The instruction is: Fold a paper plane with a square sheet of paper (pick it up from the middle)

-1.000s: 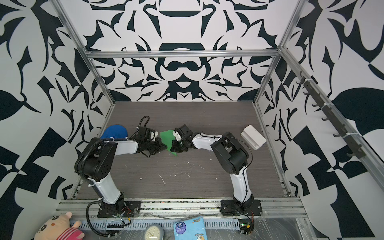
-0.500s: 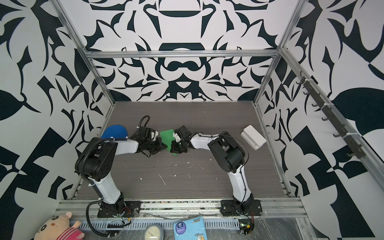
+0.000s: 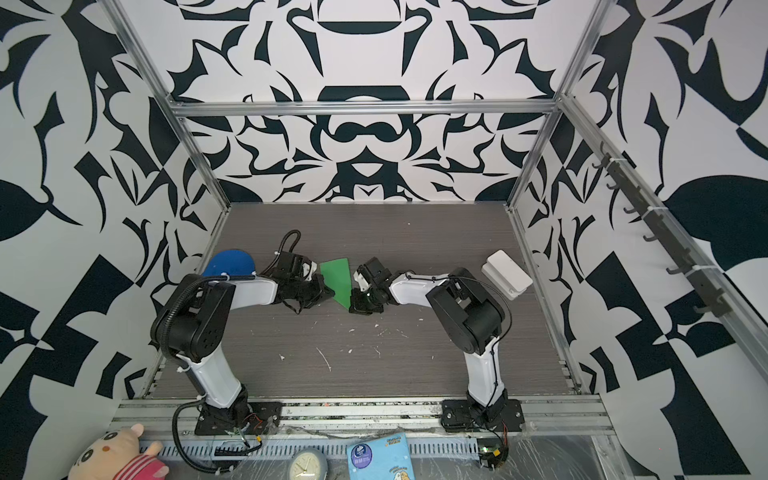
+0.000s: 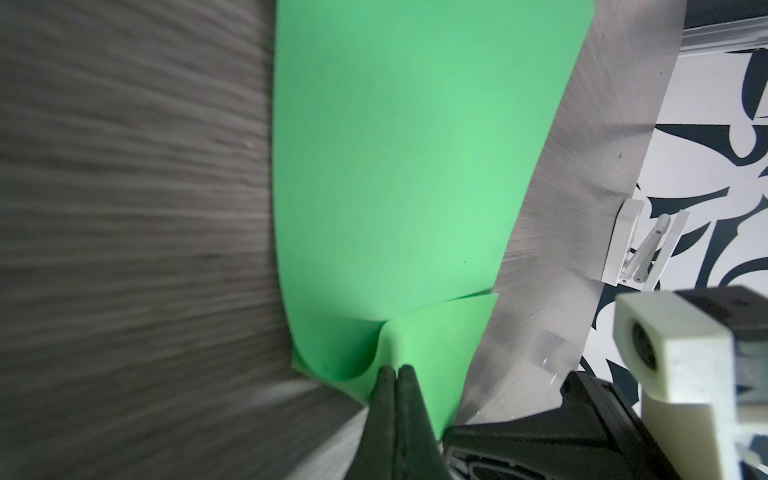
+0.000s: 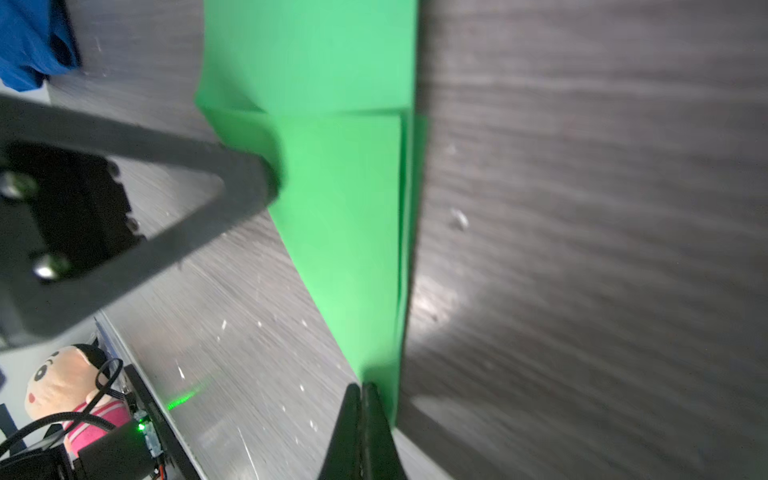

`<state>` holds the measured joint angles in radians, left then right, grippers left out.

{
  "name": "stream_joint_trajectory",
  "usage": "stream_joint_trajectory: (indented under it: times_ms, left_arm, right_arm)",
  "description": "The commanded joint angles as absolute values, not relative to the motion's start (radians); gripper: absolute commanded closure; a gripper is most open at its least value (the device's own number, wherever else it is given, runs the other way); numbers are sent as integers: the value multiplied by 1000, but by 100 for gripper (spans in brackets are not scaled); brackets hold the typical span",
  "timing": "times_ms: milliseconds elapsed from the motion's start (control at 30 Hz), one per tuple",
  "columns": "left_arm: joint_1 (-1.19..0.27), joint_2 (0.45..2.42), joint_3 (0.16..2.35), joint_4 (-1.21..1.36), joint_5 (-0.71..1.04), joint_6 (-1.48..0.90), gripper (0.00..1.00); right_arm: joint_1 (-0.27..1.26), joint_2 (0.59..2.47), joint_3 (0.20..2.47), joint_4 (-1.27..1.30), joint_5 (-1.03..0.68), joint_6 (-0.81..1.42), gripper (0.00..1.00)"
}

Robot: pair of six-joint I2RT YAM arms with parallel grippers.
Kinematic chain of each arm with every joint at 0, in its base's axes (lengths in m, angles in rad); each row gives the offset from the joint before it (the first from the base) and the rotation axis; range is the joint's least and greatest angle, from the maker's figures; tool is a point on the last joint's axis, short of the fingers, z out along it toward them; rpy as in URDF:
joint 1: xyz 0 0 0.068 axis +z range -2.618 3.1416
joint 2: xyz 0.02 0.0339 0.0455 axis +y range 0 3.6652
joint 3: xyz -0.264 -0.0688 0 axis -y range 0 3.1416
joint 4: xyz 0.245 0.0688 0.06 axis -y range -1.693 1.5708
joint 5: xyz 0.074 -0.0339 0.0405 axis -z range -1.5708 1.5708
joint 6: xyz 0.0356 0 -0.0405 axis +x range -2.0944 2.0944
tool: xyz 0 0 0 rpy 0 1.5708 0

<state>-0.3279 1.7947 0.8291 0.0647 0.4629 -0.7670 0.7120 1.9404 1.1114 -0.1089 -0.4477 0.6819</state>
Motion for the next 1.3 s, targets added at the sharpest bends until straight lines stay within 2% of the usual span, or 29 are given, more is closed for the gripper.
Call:
stream_joint_trajectory:
  times_ms: [0, 333, 733, 900, 1133, 1267]
  left_arm:
    - [-324, 1848, 821, -35, 350, -753, 99]
    - [-324, 1850, 831, -38, 360, -751, 99]
    - [-324, 1853, 826, -40, 358, -759, 99]
    - [-324, 1855, 827, -40, 355, -758, 99]
    - [-324, 1855, 834, -44, 353, -755, 99]
    - [-323, 1855, 838, -45, 357, -755, 99]
  right_arm:
    - [698, 1890, 1069, -142, -415, 687, 100]
    - [699, 1811, 1082, -108, -427, 655, 100]
    - [728, 1984, 1253, -124, -457, 640, 100]
    - [721, 1985, 1217, -148, -419, 638, 100]
    - [707, 1872, 1055, -89, -388, 681, 100]
    - [706, 1818, 1036, -73, -394, 686, 100]
